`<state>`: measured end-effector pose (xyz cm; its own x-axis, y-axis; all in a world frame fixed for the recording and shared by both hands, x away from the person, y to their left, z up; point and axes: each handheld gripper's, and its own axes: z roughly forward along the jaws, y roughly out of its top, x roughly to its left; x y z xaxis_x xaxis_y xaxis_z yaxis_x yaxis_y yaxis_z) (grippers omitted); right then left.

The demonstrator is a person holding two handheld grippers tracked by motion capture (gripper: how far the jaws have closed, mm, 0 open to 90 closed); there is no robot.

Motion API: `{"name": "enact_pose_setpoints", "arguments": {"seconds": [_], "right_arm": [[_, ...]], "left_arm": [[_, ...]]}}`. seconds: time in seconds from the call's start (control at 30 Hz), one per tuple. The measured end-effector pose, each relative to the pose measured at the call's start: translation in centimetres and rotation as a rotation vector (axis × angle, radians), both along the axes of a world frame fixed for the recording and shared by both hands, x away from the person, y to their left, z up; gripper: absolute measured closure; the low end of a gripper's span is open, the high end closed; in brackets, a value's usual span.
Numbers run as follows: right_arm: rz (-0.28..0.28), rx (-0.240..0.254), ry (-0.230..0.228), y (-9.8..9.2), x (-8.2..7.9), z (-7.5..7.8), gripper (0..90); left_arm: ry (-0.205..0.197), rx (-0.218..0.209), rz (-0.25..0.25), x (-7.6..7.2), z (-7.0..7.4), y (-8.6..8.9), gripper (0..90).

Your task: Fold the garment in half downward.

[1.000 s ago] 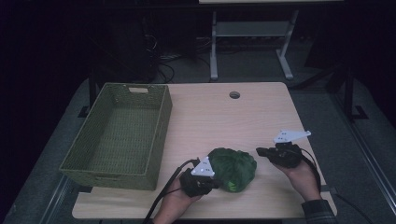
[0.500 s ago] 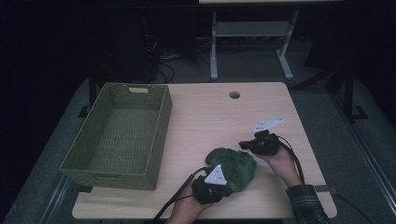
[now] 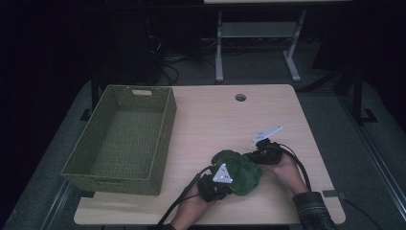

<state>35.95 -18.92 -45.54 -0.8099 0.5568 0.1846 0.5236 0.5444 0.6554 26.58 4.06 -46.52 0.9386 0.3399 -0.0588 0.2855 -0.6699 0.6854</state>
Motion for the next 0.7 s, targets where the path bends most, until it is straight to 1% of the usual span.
{"name": "enact_pose_setpoints", "arguments": {"seconds": [0.07,0.1,0.17,0.2,0.23,0.3,0.33,0.37,0.43,0.47,0.5,0.53,0.6,0.63,0.67,0.7], "right_arm": [[0.0,0.002,0.001,-0.2,-0.1,0.0,90.0],[-0.01,0.005,-0.001,-0.3,-0.3,0.0,90.0],[-0.015,0.015,0.005,-0.6,-0.5,-0.2,90.0],[-0.015,0.018,0.005,-0.7,-0.6,-0.3,90.0],[-0.014,0.02,0.001,-0.9,-0.7,-0.4,90.0],[-0.022,0.016,0.006,-1.0,-1.1,-0.4,90.0],[-0.021,0.009,-0.007,-1.1,-1.3,-0.4,90.0],[-0.027,0.014,-0.005,-1.2,-1.7,-0.3,90.0],[-0.021,0.016,-0.013,-1.3,-2.1,-0.4,90.0],[-0.022,0.016,-0.012,-1.3,-2.4,-0.4,90.0],[-0.026,0.019,-0.004,-1.3,-2.7,-0.4,90.0],[-0.021,0.017,-0.003,-1.4,-2.9,-0.4,90.0],[-0.017,0.018,-0.012,-1.3,-3.5,-0.4,90.0],[-0.018,0.017,-0.007,-1.3,-3.8,-0.5,90.0],[-0.007,0.014,-0.02,-1.3,-4.1,-0.6,90.0],[-0.01,0.009,-0.012,-1.3,-4.3,-0.5,90.0]], "left_arm": [[0.001,0.007,0.001,0.5,0.0,0.3,89.7],[0.001,0.016,-0.007,0.8,0.1,0.5,89.7],[-0.001,0.014,0.002,1.1,0.2,0.8,89.7],[0.0,0.006,0.009,1.3,0.2,0.9,89.7],[-0.006,0.015,0.001,1.6,0.3,1.1,89.8],[-0.013,0.013,0.012,2.2,0.4,1.5,89.7],[-0.018,0.022,0.008,2.6,0.5,1.8,89.7],[-0.019,0.024,0.013,2.8,0.6,2.0,89.7],[-0.033,0.024,0.024,3.5,0.7,2.5,89.7],[-0.036,0.017,0.032,3.9,0.8,2.7,89.7],[-0.044,0.019,0.033,4.2,0.9,3.0,89.7],[-0.043,0.007,0.044,4.6,1.0,3.2,89.7],[-0.048,-0.003,0.049,5.0,1.1,3.5,89.7],[-0.05,-0.007,0.051,5.1,1.1,3.6,89.7],[-0.05,-0.006,0.048,5.3,1.2,3.7,89.7],[-0.051,-0.012,0.049,5.4,1.1,3.8,89.7]]}}
